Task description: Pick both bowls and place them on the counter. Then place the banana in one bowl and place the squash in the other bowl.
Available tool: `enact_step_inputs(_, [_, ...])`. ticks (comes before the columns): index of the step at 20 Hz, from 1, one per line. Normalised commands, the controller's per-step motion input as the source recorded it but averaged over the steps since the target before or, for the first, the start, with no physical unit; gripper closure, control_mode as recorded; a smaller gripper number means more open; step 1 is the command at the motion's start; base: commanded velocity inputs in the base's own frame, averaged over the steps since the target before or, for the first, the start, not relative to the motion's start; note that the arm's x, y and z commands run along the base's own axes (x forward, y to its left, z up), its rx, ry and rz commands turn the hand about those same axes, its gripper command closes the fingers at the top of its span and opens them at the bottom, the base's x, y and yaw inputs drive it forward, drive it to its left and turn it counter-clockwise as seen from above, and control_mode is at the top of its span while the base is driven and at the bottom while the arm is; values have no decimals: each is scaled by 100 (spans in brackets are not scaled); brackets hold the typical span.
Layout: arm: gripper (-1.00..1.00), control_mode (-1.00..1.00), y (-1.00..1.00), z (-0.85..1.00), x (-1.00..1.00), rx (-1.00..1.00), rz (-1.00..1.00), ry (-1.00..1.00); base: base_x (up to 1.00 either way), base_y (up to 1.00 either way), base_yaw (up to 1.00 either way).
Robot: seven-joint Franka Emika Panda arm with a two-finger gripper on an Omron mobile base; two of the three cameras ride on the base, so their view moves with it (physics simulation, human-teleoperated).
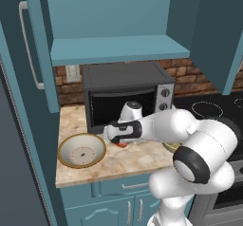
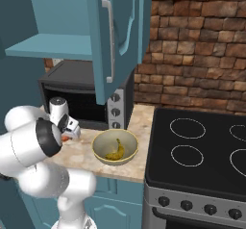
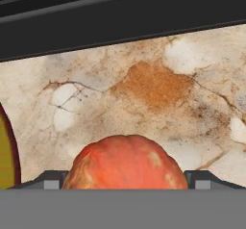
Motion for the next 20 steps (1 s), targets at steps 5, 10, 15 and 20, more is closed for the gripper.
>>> enact_step_inputs(5, [100,-100,-13,59,-31,0,-1,5,0,0,0])
enact_step_inputs(10, [100,-100,7,60,-28,0,0,2,0,0,0])
enact_step_inputs(15, [100,-100,41,18,-12,0,0,10,0,0,0])
enact_step_inputs(20, [100,-100,62,11,-2,0,3,0,0,0,0])
